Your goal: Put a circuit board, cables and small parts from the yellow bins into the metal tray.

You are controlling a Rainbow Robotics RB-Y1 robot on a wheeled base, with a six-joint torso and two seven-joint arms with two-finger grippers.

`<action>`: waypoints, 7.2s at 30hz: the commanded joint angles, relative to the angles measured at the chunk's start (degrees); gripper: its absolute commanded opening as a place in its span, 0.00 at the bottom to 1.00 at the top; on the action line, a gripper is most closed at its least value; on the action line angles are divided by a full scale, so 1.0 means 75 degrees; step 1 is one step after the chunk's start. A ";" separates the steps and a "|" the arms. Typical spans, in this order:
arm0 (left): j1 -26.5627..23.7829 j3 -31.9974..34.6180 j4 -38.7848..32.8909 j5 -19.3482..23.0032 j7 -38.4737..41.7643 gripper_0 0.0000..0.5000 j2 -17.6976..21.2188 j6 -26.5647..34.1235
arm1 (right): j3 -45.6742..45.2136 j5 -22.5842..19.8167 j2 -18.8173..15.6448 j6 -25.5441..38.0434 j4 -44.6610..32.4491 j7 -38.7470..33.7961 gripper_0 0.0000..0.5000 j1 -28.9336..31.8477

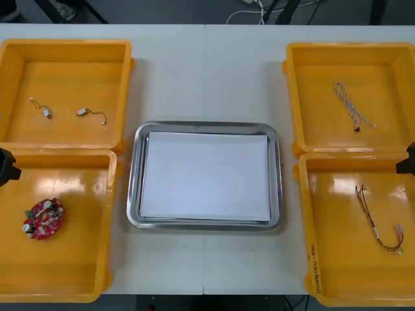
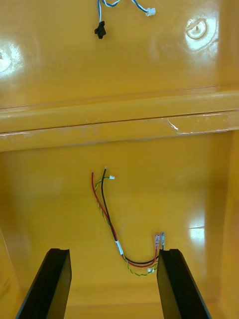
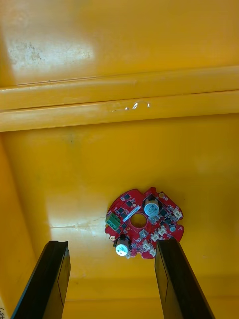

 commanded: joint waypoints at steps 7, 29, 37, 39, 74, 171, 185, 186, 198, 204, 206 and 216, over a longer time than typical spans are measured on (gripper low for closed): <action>0.0102 -0.0020 -0.0253 -0.0071 0.0743 1.00 0.0327 0.0046 | -0.0265 0.0025 -0.0300 0.0026 -0.0193 -0.0010 1.00 0.0067; 0.0102 -0.0020 -0.0253 -0.0071 0.0743 1.00 0.0327 0.0046 | -0.0265 0.0025 -0.0300 0.0026 -0.0193 -0.0010 1.00 0.0067; 0.0102 -0.0020 -0.0253 -0.0071 0.0743 1.00 0.0327 0.0046 | -0.0265 0.0025 -0.0300 0.0026 -0.0193 -0.0010 1.00 0.0067; 0.0102 -0.0020 -0.0253 -0.0071 0.0743 1.00 0.0327 0.0046 | -0.0265 0.0025 -0.0300 0.0026 -0.0193 -0.0010 1.00 0.0067; 0.0102 -0.0020 -0.0253 -0.0071 0.0743 1.00 0.0327 0.0046 | -0.0265 0.0025 -0.0300 0.0026 -0.0193 -0.0010 1.00 0.0067; 0.0277 0.0004 0.0016 -0.0188 0.1118 1.00 0.0268 0.0046 | -0.0159 0.0599 -0.0604 -0.0385 -0.0990 -0.0045 1.00 0.0231; 0.0301 0.0437 0.0016 -0.0165 0.2360 1.00 -0.0118 0.0046 | -0.0171 -0.0080 -0.0604 -0.0607 -0.0873 0.0084 1.00 0.0582; 0.0313 0.0519 0.0016 -0.0176 0.2395 1.00 -0.0200 0.0046 | -0.0171 -0.0104 -0.0604 -0.0666 -0.0873 0.0108 1.00 0.0618; 0.0922 0.1035 0.0063 -0.0258 0.2817 1.00 -0.0868 0.0046 | -0.0171 -0.0174 -0.0616 -0.1416 -0.0873 0.0447 1.00 0.1297; 0.1203 0.0941 0.0075 -0.0317 0.3426 1.00 -0.1091 -0.0172 | -0.0171 -0.0256 -0.0604 -0.1685 -0.0873 0.0658 1.00 0.1672; 0.1320 0.0894 0.0086 -0.0364 0.3485 1.00 -0.1161 -0.0406 | -0.0171 -0.0303 -0.0604 -0.1896 -0.0873 0.0740 1.00 0.1895; 0.1742 0.0730 0.0309 -0.0528 0.3520 1.00 -0.1361 -0.1437 | -0.0054 -0.0467 -0.0604 -0.2588 -0.0873 0.1221 1.00 0.2575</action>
